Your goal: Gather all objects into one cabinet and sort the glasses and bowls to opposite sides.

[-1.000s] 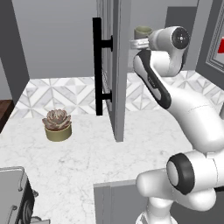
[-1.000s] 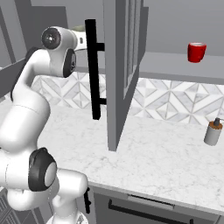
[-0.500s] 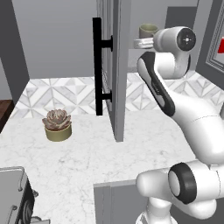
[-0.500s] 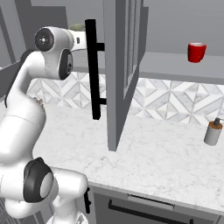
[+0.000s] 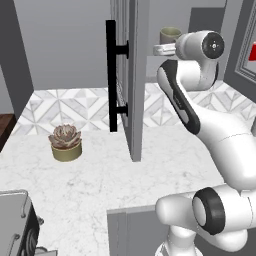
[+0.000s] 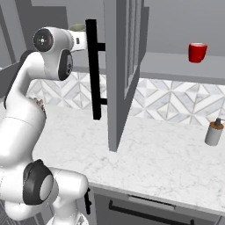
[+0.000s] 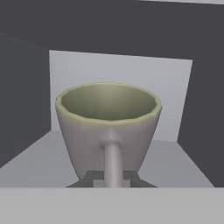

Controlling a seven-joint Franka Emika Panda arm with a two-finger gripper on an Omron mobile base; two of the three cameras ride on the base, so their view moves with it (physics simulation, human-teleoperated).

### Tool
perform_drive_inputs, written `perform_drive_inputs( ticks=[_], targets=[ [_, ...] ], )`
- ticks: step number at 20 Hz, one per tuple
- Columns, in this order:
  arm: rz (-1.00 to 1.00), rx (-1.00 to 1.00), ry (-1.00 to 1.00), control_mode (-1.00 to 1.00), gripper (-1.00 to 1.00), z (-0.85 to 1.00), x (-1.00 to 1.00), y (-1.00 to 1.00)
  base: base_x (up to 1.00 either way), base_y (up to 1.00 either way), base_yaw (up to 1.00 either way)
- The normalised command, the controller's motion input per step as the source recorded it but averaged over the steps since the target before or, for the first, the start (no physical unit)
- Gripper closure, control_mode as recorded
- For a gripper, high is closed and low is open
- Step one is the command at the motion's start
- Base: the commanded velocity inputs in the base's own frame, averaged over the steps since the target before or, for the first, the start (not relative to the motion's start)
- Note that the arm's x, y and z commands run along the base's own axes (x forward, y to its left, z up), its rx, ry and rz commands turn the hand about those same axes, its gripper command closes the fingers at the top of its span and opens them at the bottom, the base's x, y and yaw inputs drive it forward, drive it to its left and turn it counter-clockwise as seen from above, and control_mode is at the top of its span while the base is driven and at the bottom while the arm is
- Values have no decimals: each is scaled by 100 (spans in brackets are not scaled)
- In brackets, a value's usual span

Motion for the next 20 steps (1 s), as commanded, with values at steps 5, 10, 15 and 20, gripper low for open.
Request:
perform_drive_inputs(
  ticks=[5, 10, 15, 20],
  targets=[
    [0, 0, 0, 100, 100, 0, 0, 0, -60, -10, 0],
    [0, 0, 0, 100, 100, 0, 0, 0, -66, -11, 0],
    [0, 0, 0, 100, 100, 0, 0, 0, -66, -15, 0],
    [0, 0, 0, 100, 100, 0, 0, 0, -71, -19, -1]
  ],
)
